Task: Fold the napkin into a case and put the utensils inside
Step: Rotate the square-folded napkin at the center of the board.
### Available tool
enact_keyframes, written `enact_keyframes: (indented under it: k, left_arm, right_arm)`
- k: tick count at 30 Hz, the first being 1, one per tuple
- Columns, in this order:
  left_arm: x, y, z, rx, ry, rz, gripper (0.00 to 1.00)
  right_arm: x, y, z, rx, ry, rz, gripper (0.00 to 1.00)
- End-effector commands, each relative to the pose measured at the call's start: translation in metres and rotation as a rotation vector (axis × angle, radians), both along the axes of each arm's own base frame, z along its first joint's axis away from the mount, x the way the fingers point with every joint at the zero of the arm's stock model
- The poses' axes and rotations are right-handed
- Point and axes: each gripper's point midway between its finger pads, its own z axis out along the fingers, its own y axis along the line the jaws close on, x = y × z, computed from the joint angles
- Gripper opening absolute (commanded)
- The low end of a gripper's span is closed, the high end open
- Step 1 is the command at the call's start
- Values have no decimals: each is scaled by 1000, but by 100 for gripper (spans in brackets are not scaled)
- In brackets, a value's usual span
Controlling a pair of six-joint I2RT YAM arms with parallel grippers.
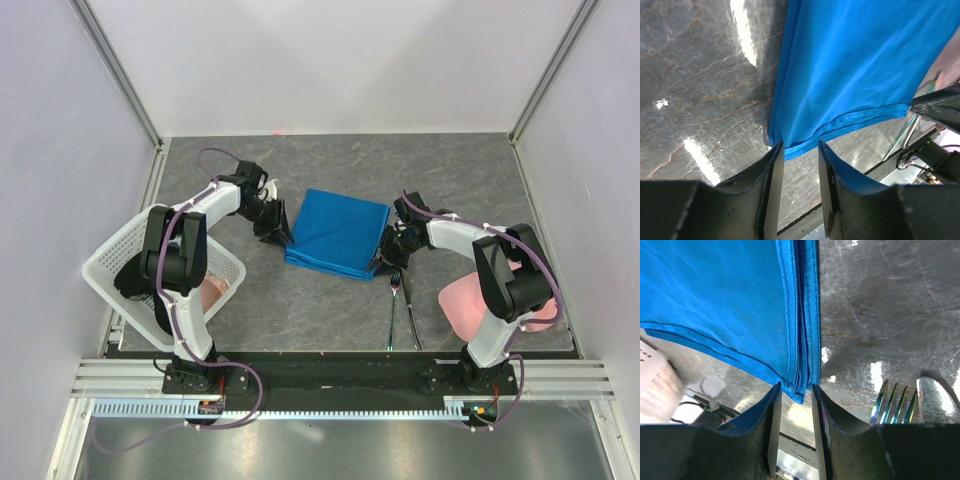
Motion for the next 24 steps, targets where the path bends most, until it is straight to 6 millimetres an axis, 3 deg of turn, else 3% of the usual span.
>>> enact_keyframes:
  k: [1, 18, 24]
  left_arm:
    - [-2, 1, -1, 15, -30, -24, 42]
    - [-9, -5, -9, 15, -13, -36, 40]
    - [-9, -2, -8, 30, -18, -33, 38]
  right_arm:
    - [6, 7, 13, 61, -34, -63, 37]
    - [5, 10, 9, 82, -15, -86, 31]
    - [7, 2, 19, 27, -52, -65, 35]
